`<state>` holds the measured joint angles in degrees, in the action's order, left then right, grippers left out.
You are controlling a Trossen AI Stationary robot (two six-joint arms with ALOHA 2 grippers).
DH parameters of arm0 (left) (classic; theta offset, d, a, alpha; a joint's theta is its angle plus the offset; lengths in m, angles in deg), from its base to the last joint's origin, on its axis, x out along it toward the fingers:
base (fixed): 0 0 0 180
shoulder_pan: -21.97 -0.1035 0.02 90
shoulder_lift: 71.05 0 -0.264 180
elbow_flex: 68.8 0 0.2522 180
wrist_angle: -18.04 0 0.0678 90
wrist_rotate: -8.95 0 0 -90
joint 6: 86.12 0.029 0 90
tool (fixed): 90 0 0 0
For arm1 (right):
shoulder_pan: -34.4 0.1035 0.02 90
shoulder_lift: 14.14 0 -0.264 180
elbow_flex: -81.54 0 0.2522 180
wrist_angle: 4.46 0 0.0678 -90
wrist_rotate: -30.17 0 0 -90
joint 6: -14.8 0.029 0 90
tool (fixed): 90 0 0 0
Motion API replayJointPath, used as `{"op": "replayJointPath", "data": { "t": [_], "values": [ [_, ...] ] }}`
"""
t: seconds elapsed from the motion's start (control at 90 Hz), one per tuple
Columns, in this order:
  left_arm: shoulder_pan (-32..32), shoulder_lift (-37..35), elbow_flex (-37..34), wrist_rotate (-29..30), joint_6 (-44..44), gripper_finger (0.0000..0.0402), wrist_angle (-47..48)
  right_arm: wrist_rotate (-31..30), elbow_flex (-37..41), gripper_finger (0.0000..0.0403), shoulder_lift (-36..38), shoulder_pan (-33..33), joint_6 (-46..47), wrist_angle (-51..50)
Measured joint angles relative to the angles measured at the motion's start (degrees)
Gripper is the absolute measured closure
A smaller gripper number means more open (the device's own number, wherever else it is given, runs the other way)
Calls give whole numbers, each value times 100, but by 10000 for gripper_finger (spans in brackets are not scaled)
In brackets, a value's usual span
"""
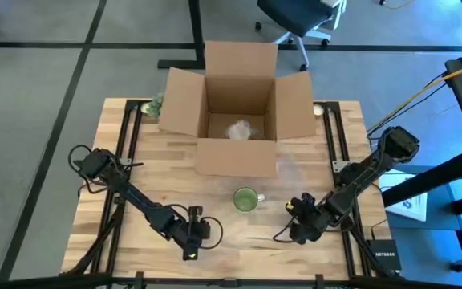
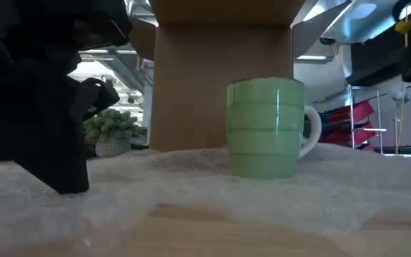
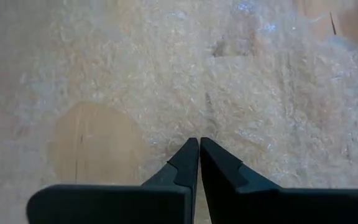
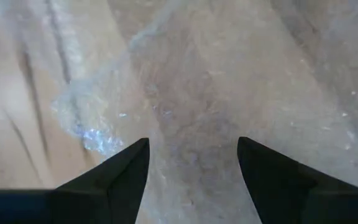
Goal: Wrap mug
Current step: Wrap the green mug with bubble wrap
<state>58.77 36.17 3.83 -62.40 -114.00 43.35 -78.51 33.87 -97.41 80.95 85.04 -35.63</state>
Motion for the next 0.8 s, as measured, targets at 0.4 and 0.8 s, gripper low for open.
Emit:
{"op": "replayJointPath", "data": {
  "t": [0.4,0.8],
  "values": [
    [70,0,5,59,31,402,55,8,-268,173,-1052,78,-7,1491],
    [458,-113,15,169,-175,402,865,1008,-1062,173,-1441,143,-153,1300]
  ]
}}
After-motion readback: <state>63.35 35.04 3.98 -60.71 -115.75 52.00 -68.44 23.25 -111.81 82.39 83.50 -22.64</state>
